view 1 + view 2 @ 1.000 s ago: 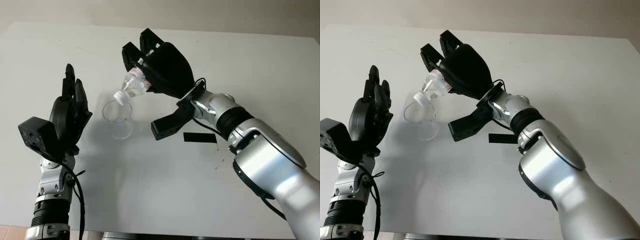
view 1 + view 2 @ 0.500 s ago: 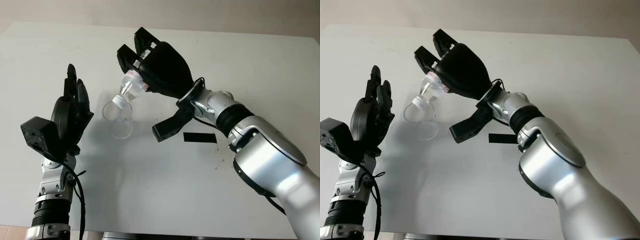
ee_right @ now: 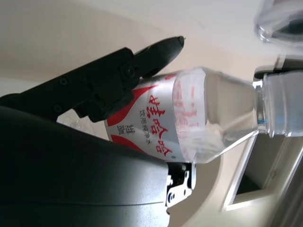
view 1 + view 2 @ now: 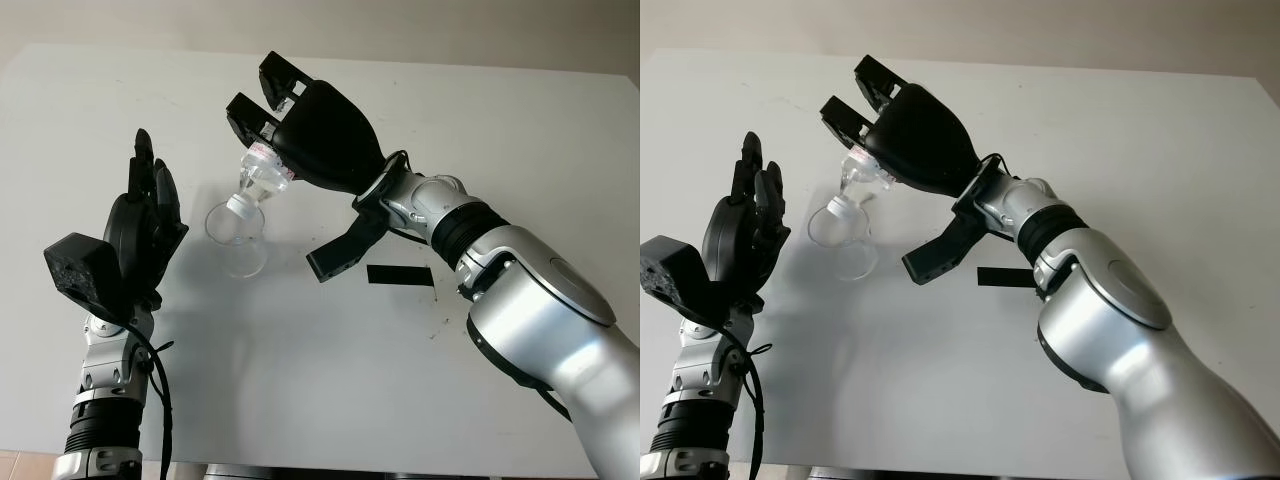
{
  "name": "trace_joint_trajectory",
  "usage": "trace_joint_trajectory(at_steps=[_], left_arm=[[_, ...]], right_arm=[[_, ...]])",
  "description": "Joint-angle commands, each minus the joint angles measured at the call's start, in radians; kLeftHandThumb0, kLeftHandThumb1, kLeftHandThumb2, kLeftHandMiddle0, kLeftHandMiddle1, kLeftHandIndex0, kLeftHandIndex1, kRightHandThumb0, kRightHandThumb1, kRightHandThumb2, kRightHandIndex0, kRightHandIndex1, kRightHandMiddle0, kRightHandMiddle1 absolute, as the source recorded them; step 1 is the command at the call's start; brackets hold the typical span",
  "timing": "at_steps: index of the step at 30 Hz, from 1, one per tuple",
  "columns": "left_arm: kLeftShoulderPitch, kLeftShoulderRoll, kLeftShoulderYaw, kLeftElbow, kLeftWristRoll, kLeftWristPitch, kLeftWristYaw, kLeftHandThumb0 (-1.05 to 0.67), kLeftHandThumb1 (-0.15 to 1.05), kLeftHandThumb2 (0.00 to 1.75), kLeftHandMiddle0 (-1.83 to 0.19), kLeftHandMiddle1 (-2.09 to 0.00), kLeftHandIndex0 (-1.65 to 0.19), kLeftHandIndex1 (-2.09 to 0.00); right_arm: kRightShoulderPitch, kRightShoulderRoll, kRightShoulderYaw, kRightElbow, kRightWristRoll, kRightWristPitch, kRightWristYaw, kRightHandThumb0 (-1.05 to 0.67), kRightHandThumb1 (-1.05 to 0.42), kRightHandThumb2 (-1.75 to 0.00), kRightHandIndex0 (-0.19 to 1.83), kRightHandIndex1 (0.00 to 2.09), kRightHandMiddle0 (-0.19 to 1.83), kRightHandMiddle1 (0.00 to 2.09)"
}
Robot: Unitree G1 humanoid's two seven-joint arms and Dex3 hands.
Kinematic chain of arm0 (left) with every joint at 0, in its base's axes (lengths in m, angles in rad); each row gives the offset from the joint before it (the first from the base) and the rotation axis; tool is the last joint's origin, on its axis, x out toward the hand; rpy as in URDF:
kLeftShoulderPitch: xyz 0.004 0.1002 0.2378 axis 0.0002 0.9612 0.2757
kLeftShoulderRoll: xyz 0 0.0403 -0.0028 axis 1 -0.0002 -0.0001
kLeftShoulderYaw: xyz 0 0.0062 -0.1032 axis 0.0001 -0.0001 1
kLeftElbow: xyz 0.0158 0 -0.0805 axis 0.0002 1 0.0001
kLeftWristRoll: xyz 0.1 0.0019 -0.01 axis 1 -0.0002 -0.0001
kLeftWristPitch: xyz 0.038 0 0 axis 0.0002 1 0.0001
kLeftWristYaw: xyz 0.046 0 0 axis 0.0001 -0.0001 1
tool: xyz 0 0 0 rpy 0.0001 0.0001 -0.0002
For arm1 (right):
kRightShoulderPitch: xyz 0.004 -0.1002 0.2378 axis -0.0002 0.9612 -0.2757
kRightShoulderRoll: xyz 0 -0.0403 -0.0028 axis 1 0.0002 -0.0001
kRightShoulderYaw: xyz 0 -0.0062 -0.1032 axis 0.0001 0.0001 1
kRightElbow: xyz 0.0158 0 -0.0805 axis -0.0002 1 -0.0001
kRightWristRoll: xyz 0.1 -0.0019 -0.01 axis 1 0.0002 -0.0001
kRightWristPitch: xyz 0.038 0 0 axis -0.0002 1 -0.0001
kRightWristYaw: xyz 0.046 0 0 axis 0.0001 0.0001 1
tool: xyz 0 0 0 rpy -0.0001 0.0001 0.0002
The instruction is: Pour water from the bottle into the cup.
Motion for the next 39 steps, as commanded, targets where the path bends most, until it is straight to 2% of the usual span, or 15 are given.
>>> trace_joint_trajectory(at_steps=[1, 2, 3, 4, 5, 6, 8, 9, 10, 12, 18, 22, 30, 32, 39], left_arm=[[0.002, -0.01, -0.004, -0.019, -0.002, 0.001, 0.004, -0.77, 1.05, 0.73, 0.19, 0.0, 0.19, 0.0], [0.002, -0.011, -0.004, -0.017, -0.002, -0.003, 0.003, -0.76, 1.05, 0.73, 0.19, 0.0, 0.19, 0.0], [0.002, -0.012, -0.003, -0.015, -0.002, -0.006, 0.002, -0.76, 1.05, 0.73, 0.19, 0.0, 0.19, 0.0], [0.001, -0.012, -0.003, -0.014, -0.002, -0.007, 0.002, -0.76, 1.05, 0.73, 0.19, 0.0, 0.19, 0.0], [0.001, -0.013, -0.003, -0.013, -0.002, -0.007, 0.002, -0.76, 1.05, 0.73, 0.19, 0.0, 0.19, 0.0], [0.001, -0.013, -0.003, -0.015, -0.002, -0.004, 0.002, -0.76, 1.05, 0.73, 0.19, 0.0, 0.19, 0.0], [0.002, -0.014, -0.002, -0.018, -0.004, 0.002, 0.003, -0.76, 1.05, 0.72, 0.19, 0.0, 0.19, 0.0], [0.003, -0.014, -0.001, -0.02, -0.006, 0.004, 0.002, -0.76, 1.05, 0.72, 0.19, 0.0, 0.19, 0.0], [0.004, -0.014, -0.002, -0.022, -0.003, 0.005, 0.004, -0.77, 1.05, 0.72, 0.19, 0.0, 0.19, 0.0], [0.006, -0.013, -0.003, -0.027, -0.004, 0.008, 0.002, -0.77, 1.05, 0.71, 0.19, 0.0, 0.19, 0.0], [0.001, -0.008, -0.004, -0.017, -0.006, 0.01, -0.013, -0.77, 1.05, 0.72, 0.19, 0.0, 0.19, 0.0], [-0.003, -0.01, -0.008, -0.015, 0.0, 0.0, -0.013, -0.77, 1.05, 0.73, 0.19, 0.0, 0.19, 0.0], [-0.006, -0.004, -0.008, -0.013, -0.007, 0.01, -0.025, -0.78, 1.05, 0.73, 0.19, 0.0, 0.19, 0.0], [-0.007, -0.003, -0.007, -0.01, -0.005, 0.014, -0.026, -0.77, 1.05, 0.73, 0.19, 0.0, 0.19, 0.0], [-0.011, -0.002, -0.005, -0.007, -0.003, 0.029, -0.021, -0.77, 1.05, 0.75, 0.19, 0.0, 0.19, 0.0]], right_arm=[[-0.001, -0.004, -0.092, -0.013, 0.098, -0.038, 0.054, -0.21, -1.04, -0.16, 1.09, 2.09, 0.74, 2.09], [0.008, -0.004, -0.127, -0.018, 0.143, -0.055, 0.089, -0.17, -0.98, -0.32, 1.14, 2.09, 0.79, 2.09], [0.019, -0.003, -0.165, -0.024, 0.193, -0.071, 0.135, -0.14, -0.81, -0.66, 1.22, 2.09, 0.86, 2.09], [0.031, -0.002, -0.206, -0.032, 0.244, -0.082, 0.19, -0.13, -0.75, -0.79, 1.27, 2.09, 0.9, 2.09], [0.045, -0.001, -0.247, -0.041, 0.298, -0.094, 0.249, -0.13, -0.72, -0.84, 1.33, 2.09, 0.95, 2.09], [0.061, 0.001, -0.288, -0.051, 0.353, -0.106, 0.308, -0.13, -0.72, -0.82, 1.39, 2.09, 1.01, 2.09], [0.102, 0.002, -0.37, -0.077, 0.464, -0.13, 0.428, -0.14, -0.82, -0.61, 1.43, 2.09, 1.05, 2.09], [0.126, 0.001, -0.409, -0.092, 0.516, -0.144, 0.483, -0.16, -0.94, -0.38, 1.38, 2.09, 1.03, 2.09], [0.152, 0.004, -0.449, -0.112, 0.57, -0.144, 0.534, -0.17, -0.99, -0.27, 1.34, 2.09, 1.0, 2.09], [0.207, 0.01, -0.527, -0.159, 0.675, -0.133, 0.628, -0.2, -1.03, -0.17, 1.23, 2.09, 0.95, 2.09], [0.388, 0.003, -0.669, -0.381, 0.858, -0.008, 0.831, -0.21, -1.05, -0.16, 1.08, 2.09, 0.87, 2.09], [0.518, -0.007, -0.705, -0.574, 0.92, 0.093, 0.968, -0.21, -1.05, -0.17, 1.06, 2.09, 0.84, 2.09], [0.768, -0.019, -0.749, -0.924, 0.987, 0.254, 1.128, -0.27, -1.05, -0.18, 0.9, 2.09, 0.59, 2.09], [0.812, -0.018, -0.76, -1.011, 1.022, 0.34, 1.166, -0.27, -1.05, -0.2, 0.91, 2.09, 0.57, 2.09], [0.878, -0.002, -0.835, -1.271, 1.228, 0.773, 1.252, -0.25, -1.05, -0.23, 0.96, 2.09, 0.52, 2.09]])
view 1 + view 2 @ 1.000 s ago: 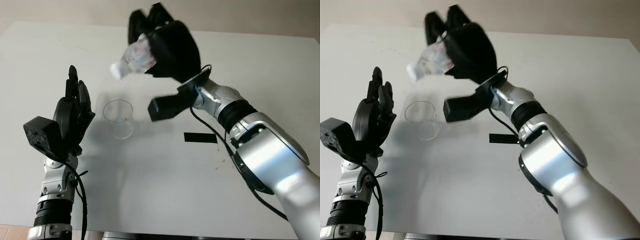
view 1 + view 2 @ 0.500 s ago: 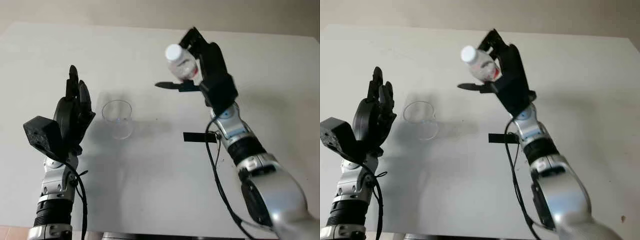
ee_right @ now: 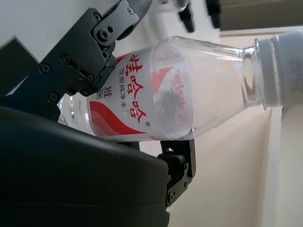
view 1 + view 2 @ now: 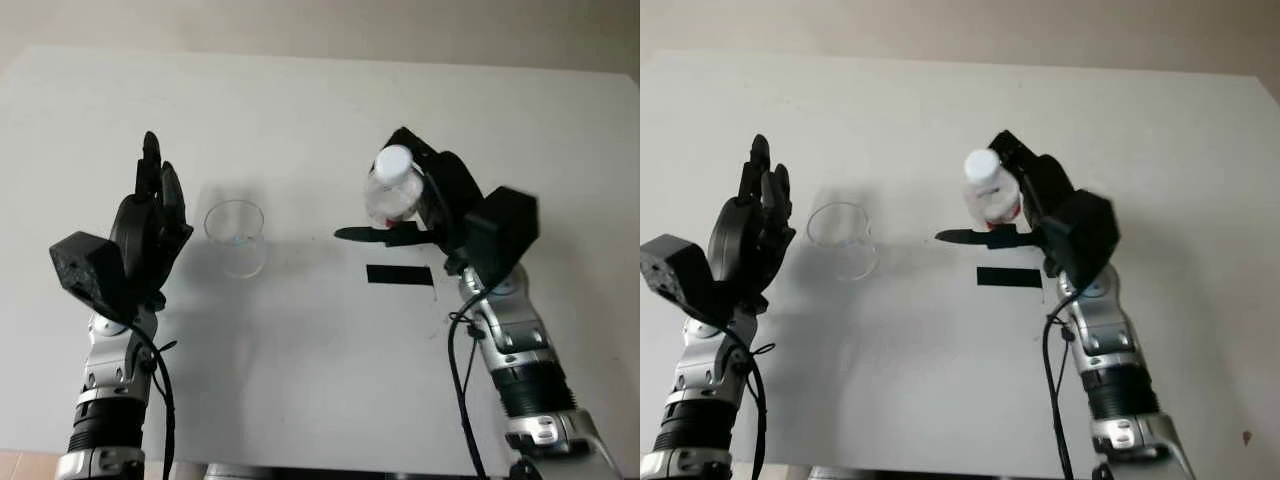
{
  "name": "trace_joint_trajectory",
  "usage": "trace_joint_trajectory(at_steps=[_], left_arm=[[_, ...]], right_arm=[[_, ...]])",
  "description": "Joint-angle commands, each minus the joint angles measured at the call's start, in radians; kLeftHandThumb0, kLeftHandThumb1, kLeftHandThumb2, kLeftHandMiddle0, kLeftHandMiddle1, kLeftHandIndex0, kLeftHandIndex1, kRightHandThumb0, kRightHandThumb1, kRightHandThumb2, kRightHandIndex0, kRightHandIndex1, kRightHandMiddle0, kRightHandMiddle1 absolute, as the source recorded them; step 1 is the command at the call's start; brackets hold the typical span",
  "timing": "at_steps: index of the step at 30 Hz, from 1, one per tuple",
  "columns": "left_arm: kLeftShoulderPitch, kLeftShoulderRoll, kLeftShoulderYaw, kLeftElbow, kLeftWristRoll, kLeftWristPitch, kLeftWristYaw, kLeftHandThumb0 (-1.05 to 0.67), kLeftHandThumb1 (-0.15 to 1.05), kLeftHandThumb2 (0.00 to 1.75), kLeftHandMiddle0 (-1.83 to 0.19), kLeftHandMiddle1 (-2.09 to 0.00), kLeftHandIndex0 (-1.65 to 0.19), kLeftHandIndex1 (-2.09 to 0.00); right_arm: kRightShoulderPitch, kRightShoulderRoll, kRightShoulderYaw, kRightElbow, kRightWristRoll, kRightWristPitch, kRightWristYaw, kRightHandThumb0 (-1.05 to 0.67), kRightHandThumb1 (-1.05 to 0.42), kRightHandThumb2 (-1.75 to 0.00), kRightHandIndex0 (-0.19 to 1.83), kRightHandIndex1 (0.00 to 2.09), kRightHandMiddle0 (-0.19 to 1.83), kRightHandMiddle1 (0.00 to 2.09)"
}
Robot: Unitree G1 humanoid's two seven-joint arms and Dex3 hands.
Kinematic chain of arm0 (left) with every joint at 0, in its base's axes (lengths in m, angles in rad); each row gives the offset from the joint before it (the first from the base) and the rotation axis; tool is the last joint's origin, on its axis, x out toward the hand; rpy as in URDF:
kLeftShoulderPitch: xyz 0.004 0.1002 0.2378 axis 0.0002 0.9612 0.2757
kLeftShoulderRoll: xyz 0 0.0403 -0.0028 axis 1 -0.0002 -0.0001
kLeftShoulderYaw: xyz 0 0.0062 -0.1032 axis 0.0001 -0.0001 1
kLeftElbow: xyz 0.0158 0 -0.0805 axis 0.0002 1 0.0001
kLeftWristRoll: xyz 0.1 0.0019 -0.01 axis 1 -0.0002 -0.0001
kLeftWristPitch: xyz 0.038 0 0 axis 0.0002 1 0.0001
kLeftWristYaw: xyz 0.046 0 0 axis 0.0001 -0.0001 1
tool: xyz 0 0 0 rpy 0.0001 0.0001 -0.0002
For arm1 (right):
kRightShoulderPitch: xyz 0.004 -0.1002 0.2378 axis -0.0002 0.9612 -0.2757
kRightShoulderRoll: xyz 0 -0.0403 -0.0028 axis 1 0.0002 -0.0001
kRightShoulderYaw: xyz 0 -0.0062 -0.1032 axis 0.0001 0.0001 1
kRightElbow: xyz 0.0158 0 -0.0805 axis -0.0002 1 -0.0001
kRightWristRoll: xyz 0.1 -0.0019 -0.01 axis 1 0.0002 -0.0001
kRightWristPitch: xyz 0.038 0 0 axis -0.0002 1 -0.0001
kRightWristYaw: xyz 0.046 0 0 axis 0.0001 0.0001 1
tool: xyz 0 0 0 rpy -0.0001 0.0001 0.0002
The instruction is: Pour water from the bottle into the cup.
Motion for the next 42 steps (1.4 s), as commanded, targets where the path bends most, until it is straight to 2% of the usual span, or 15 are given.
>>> trace_joint_trajectory(at_steps=[1, 5, 9, 24, 33, 42], left_arm=[[-0.01, 0.006, 0.001, -0.001, -0.002, -0.001, -0.003, -0.77, 1.05, 0.75, 0.19, 0.0, 0.19, 0.0], [-0.01, 0.008, 0.002, 0.001, -0.003, -0.003, -0.008, -0.77, 1.05, 0.76, 0.19, 0.0, 0.19, 0.0], [-0.009, 0.011, 0.004, 0.003, -0.005, -0.014, -0.017, -0.76, 1.05, 0.76, 0.19, 0.0, 0.19, 0.0], [0.003, 0.016, 0.017, -0.004, -0.015, -0.017, -0.031, -0.77, 1.05, 0.74, 0.19, 0.0, 0.19, 0.0], [0.009, 0.017, 0.021, -0.007, -0.025, -0.015, -0.038, -0.77, 1.05, 0.73, 0.19, 0.0, 0.19, 0.0], [0.007, 0.021, 0.02, -0.001, -0.023, -0.02, -0.043, -0.76, 1.05, 0.74, 0.19, 0.0, 0.19, 0.0]], right_arm=[[0.007, 0.008, -0.034, -0.079, 0.059, 0.104, 0.003, -0.25, -1.05, -0.23, 0.96, 2.09, 0.52, 2.09], [0.009, 0.036, -0.078, -0.148, 0.13, 0.281, -0.048, -0.25, -1.05, -0.22, 1.05, 2.09, 0.51, 2.09], [0.004, 0.06, -0.099, -0.147, 0.145, 0.351, -0.099, -0.26, -1.05, -0.24, 1.17, 2.09, 0.5, 2.09], [0.01, 0.062, -0.091, -0.098, 0.088, 0.375, -0.15, -0.25, -1.05, -0.26, 1.33, 2.09, 0.51, 2.09], [0.031, 0.05, -0.079, -0.143, 0.052, 0.398, -0.14, -0.24, -1.05, -0.25, 1.34, 2.09, 0.51, 2.09], [0.055, 0.034, -0.073, -0.212, 0.05, 0.461, -0.124, -0.23, -1.05, -0.24, 1.33, 2.09, 0.61, 2.09]])
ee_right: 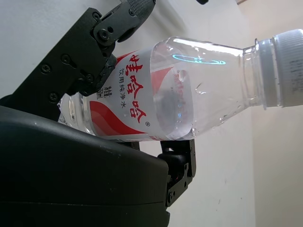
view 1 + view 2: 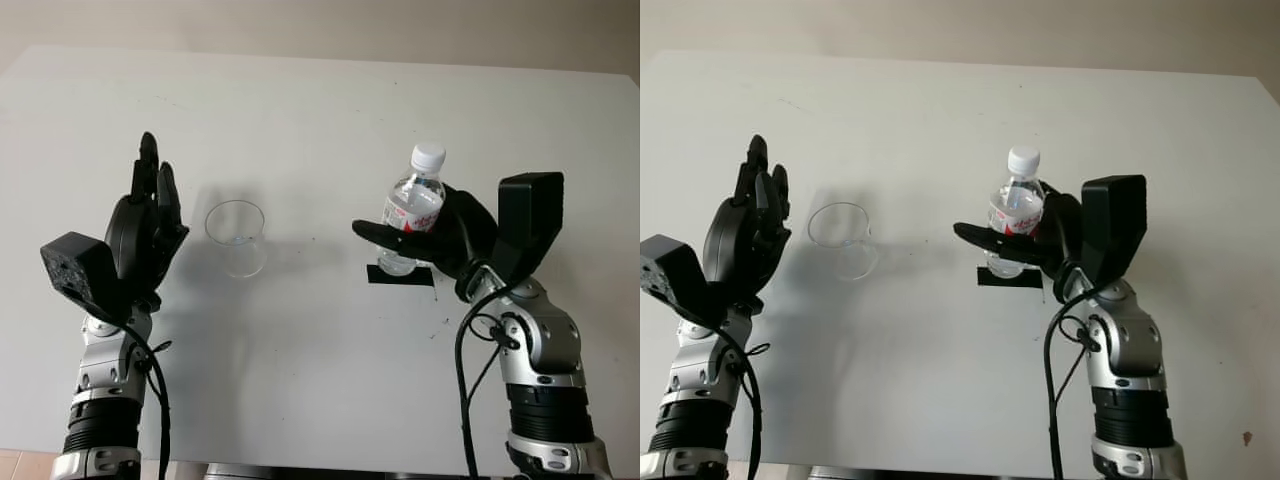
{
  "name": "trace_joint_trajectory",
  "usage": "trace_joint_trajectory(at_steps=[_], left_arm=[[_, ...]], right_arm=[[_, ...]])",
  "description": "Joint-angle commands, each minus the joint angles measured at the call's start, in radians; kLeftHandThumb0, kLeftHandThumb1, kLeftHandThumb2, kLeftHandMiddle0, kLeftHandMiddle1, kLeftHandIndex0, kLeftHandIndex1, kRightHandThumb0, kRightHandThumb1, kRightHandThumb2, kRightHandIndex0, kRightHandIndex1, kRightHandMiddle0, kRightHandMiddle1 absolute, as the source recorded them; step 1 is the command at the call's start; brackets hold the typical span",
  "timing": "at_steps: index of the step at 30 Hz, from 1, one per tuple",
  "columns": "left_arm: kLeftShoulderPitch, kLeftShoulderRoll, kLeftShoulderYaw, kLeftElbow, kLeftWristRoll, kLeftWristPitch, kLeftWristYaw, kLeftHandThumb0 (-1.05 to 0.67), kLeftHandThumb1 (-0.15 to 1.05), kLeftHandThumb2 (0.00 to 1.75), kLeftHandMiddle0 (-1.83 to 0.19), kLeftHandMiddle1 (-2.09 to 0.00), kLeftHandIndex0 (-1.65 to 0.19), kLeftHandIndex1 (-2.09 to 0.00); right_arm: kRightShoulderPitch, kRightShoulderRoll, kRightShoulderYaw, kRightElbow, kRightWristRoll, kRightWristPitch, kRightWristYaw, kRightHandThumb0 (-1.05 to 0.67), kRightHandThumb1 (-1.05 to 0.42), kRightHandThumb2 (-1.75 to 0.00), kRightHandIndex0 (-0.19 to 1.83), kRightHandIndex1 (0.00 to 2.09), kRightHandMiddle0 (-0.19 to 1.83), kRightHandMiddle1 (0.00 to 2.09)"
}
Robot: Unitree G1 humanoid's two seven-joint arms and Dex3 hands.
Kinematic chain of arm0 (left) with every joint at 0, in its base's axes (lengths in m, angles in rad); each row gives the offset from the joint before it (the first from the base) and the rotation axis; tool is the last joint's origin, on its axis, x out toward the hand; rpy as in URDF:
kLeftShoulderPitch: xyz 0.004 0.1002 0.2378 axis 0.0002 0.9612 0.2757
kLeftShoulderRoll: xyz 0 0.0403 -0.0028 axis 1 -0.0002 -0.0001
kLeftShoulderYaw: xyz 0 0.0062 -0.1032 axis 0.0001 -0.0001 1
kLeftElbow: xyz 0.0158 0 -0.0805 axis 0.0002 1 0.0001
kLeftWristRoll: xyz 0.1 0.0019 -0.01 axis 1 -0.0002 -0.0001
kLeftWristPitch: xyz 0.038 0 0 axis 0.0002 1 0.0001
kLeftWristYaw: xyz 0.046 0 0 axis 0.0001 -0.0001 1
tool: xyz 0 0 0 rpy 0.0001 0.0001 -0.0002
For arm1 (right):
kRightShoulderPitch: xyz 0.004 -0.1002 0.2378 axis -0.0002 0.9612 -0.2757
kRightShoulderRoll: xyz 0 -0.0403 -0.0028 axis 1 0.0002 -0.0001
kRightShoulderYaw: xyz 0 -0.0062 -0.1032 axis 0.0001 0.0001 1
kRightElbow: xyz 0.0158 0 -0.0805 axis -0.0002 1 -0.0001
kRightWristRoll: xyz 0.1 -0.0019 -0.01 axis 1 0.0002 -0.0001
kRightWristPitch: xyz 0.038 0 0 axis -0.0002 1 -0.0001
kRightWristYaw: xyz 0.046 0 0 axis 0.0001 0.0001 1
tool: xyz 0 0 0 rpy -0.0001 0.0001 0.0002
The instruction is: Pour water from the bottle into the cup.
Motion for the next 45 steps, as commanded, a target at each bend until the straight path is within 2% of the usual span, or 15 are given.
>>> trace_joint_trajectory(at_steps=[1, 6, 15, 18, 19, 20, 26, 34, 36, 39, 41, 42, 45], left_arm=[[0.005, 0.01, 0.003, -0.007, -0.002, -0.01, -0.006, -0.76, 1.05, 0.74, 0.19, 0.0, 0.19, 0.0], [0.003, 0.011, 0.004, -0.006, -0.005, -0.003, -0.01, -0.77, 1.05, 0.73, 0.19, 0.0, 0.19, 0.0], [0.004, 0.019, 0.006, -0.008, 0.001, -0.009, -0.013, -0.78, 1.05, 0.74, 0.19, 0.0, 0.19, 0.0], [0.005, 0.021, 0.006, -0.01, 0.001, -0.007, -0.014, -0.78, 1.05, 0.74, 0.19, 0.0, 0.19, 0.0], [0.005, 0.022, 0.007, -0.009, 0.001, -0.007, -0.014, -0.78, 1.05, 0.73, 0.19, 0.0, 0.19, 0.0], [0.005, 0.023, 0.007, -0.009, 0.002, -0.007, -0.012, -0.78, 1.05, 0.73, 0.19, 0.0, 0.19, 0.0], [0.003, 0.028, 0.007, -0.016, 0.002, 0.006, -0.004, -0.79, 1.05, 0.71, 0.19, 0.0, 0.19, 0.0], [-0.004, 0.035, 0.008, -0.004, -0.001, 0.001, -0.009, -0.78, 1.05, 0.71, 0.19, 0.0, 0.19, 0.0], [-0.006, 0.037, 0.009, -0.001, -0.002, -0.004, -0.014, -0.78, 1.05, 0.71, 0.19, 0.0, 0.19, 0.0], [-0.01, 0.039, 0.011, 0.006, -0.007, -0.01, -0.023, -0.78, 1.05, 0.71, 0.19, 0.0, 0.19, 0.0], [-0.012, 0.04, 0.012, 0.008, -0.008, -0.01, -0.024, -0.78, 1.05, 0.71, 0.19, 0.0, 0.19, 0.0], [-0.013, 0.04, 0.012, 0.007, -0.007, -0.008, -0.023, -0.78, 1.05, 0.71, 0.19, 0.0, 0.19, 0.0], [-0.014, 0.041, 0.01, 0.004, -0.003, -0.004, -0.022, -0.78, 1.05, 0.71, 0.19, 0.0, 0.19, 0.0]], right_arm=[[0.011, -0.013, 0.001, -0.045, -0.002, 0.01, 0.008, -0.23, -1.05, -0.24, 1.33, 2.09, 0.62, 2.09], [0.029, -0.007, 0.007, -0.042, -0.011, 0.009, 0.01, -0.23, -1.05, -0.25, 1.31, 2.09, 0.63, 2.09], [0.084, -0.013, 0.052, 0.062, -0.074, -0.099, 0.04, -0.23, -1.05, -0.26, 1.26, 2.09, 0.62, 2.09], [0.102, -0.022, 0.071, 0.108, -0.101, -0.167, 0.07, -0.25, -1.05, -0.22, 1.02, 2.09, 0.46, 2.09], [0.107, -0.023, 0.076, 0.122, -0.11, -0.188, 0.077, -0.27, -1.05, -0.19, 0.86, 2.09, 0.34, 2.09], [0.111, -0.022, 0.078, 0.137, -0.116, -0.208, 0.083, -0.27, -1.05, -0.18, 0.79, 2.09, 0.28, 2.09], [0.138, -0.01, 0.098, 0.185, -0.173, -0.273, 0.069, -0.39, -1.04, -0.08, 0.34, 2.09, 0.09, 2.09], [0.163, 0.012, 0.079, 0.216, -0.164, -0.294, 0.062, -0.52, -0.98, -0.05, -0.03, 2.09, -0.06, 2.09], [0.168, 0.015, 0.075, 0.224, -0.166, -0.295, 0.054, -0.54, -0.97, -0.05, -0.06, 2.06, -0.11, 2.08], [0.179, 0.018, 0.071, 0.225, -0.175, -0.292, 0.036, -0.6, -0.95, -0.05, -0.18, 1.88, -0.18, 1.92], [0.187, 0.014, 0.073, 0.219, -0.179, -0.292, 0.035, -0.63, -0.94, -0.05, -0.19, 1.64, -0.19, 1.67], [0.193, 0.006, 0.078, 0.22, -0.187, -0.312, 0.041, -0.69, -0.93, -0.05, -0.19, 1.28, -0.19, 1.39], [0.211, -0.024, 0.099, 0.252, -0.228, -0.439, 0.066, -0.74, -0.94, -0.05, -0.18, 0.63, -0.18, 0.7]])
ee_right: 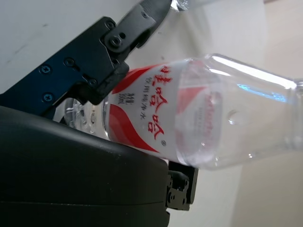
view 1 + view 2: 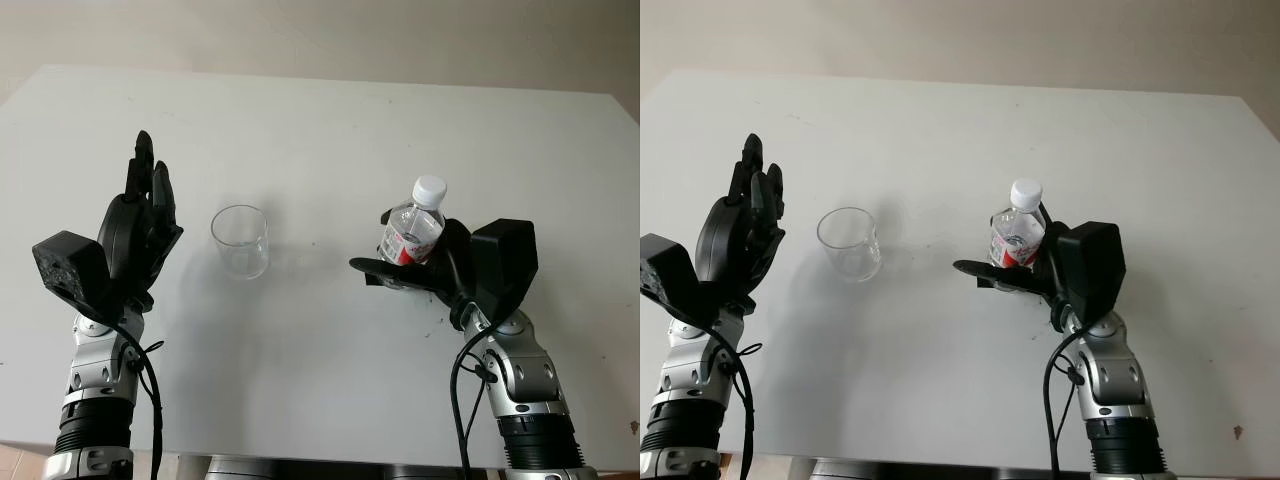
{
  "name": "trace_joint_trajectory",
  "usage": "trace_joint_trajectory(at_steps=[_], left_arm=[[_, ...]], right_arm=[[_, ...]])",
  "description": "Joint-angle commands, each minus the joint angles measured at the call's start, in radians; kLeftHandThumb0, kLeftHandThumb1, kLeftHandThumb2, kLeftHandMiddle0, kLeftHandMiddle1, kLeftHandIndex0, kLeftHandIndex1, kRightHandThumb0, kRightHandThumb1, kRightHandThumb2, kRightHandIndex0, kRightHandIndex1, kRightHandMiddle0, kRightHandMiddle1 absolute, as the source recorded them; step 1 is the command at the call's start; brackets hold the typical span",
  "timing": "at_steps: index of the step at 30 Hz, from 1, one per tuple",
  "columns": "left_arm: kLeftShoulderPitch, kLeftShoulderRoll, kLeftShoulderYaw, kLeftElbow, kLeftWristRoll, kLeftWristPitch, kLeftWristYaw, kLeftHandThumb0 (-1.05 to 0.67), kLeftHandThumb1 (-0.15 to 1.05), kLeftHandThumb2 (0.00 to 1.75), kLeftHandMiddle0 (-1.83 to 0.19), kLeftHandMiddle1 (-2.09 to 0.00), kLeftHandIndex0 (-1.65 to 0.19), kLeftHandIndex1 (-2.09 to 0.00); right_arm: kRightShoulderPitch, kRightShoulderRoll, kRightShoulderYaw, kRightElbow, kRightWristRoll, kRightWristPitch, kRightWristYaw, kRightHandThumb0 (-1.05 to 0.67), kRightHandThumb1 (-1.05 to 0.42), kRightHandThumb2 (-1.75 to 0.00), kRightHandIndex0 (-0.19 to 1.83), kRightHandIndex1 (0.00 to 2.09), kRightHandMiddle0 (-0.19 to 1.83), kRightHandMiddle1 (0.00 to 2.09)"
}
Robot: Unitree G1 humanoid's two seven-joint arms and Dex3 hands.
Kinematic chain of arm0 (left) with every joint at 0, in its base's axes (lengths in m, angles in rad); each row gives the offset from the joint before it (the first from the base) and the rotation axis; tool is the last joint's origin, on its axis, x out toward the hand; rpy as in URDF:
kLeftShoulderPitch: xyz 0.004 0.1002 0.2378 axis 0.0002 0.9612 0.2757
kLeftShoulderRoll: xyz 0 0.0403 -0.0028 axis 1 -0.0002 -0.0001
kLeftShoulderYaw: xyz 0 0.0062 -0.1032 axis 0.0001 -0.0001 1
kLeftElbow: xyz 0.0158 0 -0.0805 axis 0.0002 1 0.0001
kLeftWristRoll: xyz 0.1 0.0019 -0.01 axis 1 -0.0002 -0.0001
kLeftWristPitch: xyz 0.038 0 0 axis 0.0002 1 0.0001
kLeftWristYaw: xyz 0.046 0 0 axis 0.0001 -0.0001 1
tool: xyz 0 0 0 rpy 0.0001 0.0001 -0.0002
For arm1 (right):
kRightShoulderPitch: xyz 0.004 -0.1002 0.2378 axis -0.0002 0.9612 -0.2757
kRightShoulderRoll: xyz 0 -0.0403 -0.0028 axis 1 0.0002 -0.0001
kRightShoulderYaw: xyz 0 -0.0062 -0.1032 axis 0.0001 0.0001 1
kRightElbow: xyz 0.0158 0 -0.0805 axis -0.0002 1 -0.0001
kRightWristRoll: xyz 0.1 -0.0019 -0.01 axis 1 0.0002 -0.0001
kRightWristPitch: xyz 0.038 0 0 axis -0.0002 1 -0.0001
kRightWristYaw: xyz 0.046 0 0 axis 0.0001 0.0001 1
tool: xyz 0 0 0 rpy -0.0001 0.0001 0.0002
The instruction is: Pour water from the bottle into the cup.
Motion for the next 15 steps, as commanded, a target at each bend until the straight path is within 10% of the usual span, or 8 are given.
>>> trace_joint_trajectory(at_steps=[1, 6, 15], left_arm=[[-0.015, 0.012, 0.003, -0.004, -0.001, -0.006, -0.003, -0.78, 1.05, 0.71, 0.19, 0.0, 0.19, 0.0], [-0.017, 0.008, 0.002, -0.001, 0.003, -0.009, 0.008, -0.78, 1.05, 0.71, 0.19, 0.0, 0.19, 0.0], [-0.03, 0.006, -0.003, 0.02, 0.009, -0.014, 0.016, -0.78, 1.05, 0.72, 0.19, 0.0, 0.19, 0.0]], right_arm=[[0.069, -0.023, 0.017, 0.076, -0.03, -0.057, 0.014, -0.75, -0.94, -0.05, -0.16, 0.52, -0.16, 0.58], [0.07, -0.036, 0.014, 0.112, -0.063, -0.245, 0.016, -0.85, -0.91, -0.05, -0.19, 0.03, -0.19, 0.09], [0.031, -0.04, -0.047, 0.247, -0.028, -0.525, 0.023, -0.96, -0.93, -0.06, -0.19, 0.0, -0.19, 0.0]])
